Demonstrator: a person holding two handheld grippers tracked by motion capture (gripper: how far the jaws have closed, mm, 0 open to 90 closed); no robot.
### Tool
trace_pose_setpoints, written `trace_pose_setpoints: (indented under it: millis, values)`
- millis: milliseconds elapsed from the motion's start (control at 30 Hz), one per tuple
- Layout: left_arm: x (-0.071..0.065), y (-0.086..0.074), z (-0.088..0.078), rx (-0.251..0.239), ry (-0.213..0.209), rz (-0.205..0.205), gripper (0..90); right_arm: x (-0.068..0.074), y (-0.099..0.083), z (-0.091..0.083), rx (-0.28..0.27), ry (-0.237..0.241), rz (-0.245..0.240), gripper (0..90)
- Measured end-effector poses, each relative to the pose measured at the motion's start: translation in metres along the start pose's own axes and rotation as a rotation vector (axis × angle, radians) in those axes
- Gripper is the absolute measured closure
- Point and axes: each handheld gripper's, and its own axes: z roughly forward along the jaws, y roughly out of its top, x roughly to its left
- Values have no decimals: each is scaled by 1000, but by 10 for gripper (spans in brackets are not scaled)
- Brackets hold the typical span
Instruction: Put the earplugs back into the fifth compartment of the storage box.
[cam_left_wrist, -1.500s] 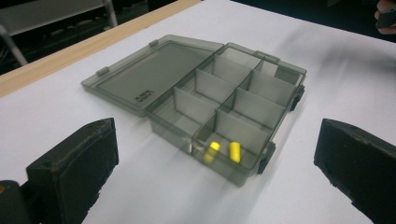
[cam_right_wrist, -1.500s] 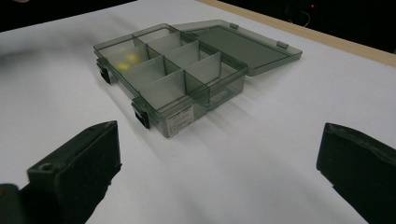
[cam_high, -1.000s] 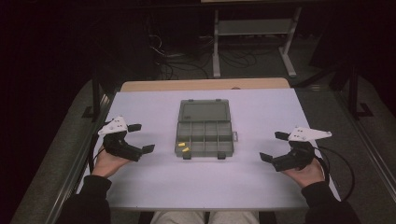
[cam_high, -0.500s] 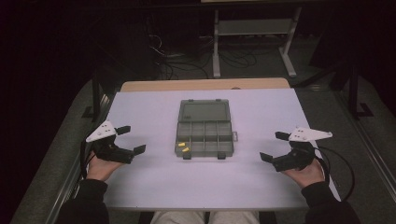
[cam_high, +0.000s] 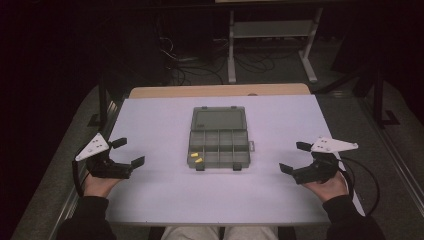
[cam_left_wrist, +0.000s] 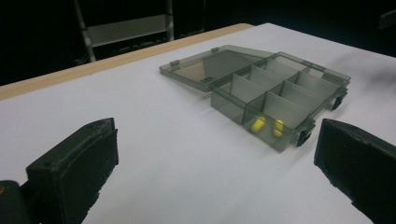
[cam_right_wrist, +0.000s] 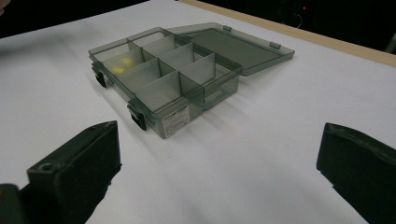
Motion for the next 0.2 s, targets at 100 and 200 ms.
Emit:
trace_pose_setpoints:
  millis: [100,200]
  values:
    - [2,-3,-5,-3,20,-8,0,0,0,0,0,-1,3,0]
    - [4,-6,-9,-13,36,-15,0,0,-1,0,-3,-2,5,0]
